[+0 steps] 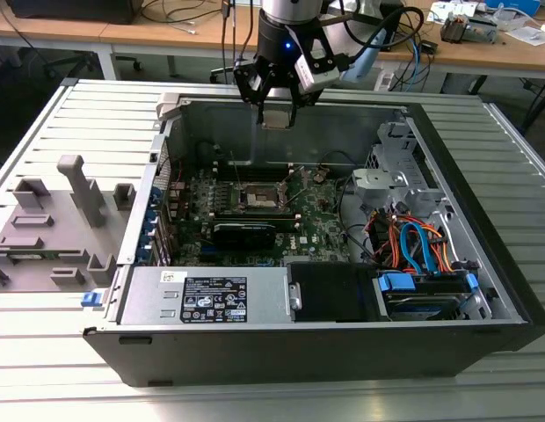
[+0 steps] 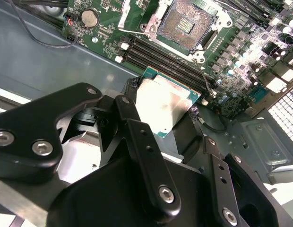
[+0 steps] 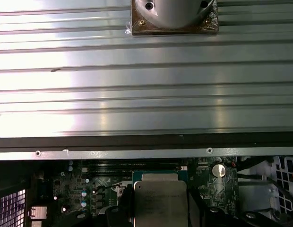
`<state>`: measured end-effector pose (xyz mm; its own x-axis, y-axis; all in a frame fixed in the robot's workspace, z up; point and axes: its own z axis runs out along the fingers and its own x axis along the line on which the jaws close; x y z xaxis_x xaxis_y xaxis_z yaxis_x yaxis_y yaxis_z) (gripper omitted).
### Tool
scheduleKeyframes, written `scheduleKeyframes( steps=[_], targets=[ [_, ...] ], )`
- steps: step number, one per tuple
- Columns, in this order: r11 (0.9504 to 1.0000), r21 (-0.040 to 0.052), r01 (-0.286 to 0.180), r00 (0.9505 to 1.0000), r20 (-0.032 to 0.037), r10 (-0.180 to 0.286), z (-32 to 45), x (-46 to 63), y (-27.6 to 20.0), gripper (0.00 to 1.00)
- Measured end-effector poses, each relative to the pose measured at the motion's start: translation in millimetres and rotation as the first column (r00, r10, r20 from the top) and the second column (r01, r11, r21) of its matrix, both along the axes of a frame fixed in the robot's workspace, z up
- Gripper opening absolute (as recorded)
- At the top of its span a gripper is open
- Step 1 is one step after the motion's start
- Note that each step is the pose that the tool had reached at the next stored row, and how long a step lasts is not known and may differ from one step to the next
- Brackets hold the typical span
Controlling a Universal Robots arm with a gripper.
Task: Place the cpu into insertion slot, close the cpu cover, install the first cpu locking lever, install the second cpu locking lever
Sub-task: 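Place the cpu into insertion slot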
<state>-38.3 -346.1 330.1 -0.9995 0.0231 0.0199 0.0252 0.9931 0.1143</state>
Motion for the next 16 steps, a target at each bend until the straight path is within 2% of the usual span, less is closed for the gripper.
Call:
scheduleKeyframes(
  steps=[12, 14, 16],
  targets=[
    [1.0, -0.0001, 0.0, 1.0, 0.0, 0.0, -2.6, 0.0, -0.5, 0.55],
    [1.0, -0.0001, 0.0, 1.0, 0.0, 0.0, -10.8, 0.0, -1.3, 0.55],
    [1.0, -0.0001, 0.0, 1.0, -0.0001, 0.0, -10.8, 0.0, -1.3, 0.55]
  ],
)
